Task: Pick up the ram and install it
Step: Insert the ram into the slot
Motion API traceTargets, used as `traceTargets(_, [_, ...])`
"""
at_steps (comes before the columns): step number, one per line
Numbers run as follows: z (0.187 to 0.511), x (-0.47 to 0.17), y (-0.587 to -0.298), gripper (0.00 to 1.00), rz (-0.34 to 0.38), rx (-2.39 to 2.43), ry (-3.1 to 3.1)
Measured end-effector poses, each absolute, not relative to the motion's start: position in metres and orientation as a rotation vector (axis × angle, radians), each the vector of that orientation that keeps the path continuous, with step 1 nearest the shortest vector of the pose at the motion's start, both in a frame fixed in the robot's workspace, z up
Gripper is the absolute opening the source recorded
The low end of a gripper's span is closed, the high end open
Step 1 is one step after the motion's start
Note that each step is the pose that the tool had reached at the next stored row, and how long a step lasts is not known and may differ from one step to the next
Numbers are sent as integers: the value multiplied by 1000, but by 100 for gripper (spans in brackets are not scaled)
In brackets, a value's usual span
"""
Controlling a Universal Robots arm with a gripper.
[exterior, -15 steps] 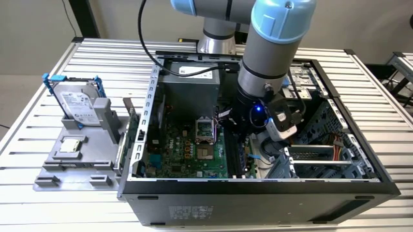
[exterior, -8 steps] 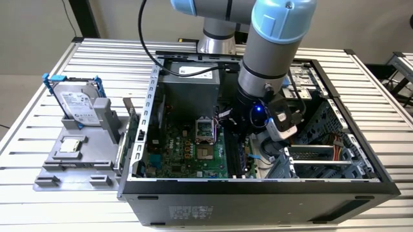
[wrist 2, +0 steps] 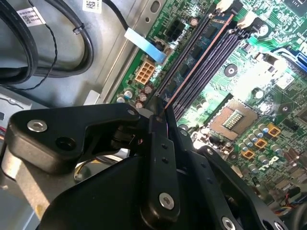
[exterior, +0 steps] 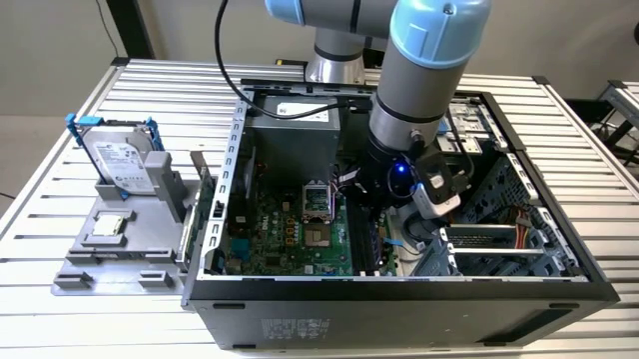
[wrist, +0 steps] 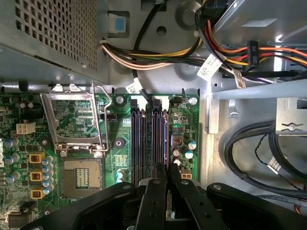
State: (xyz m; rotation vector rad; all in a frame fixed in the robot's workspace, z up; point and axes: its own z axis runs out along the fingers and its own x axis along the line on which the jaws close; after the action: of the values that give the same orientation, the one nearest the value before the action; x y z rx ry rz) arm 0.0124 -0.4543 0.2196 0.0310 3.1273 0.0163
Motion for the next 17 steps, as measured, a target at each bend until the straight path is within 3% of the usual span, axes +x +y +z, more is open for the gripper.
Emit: traceTargets(17, [212, 12, -454, 0, 16, 32, 3128])
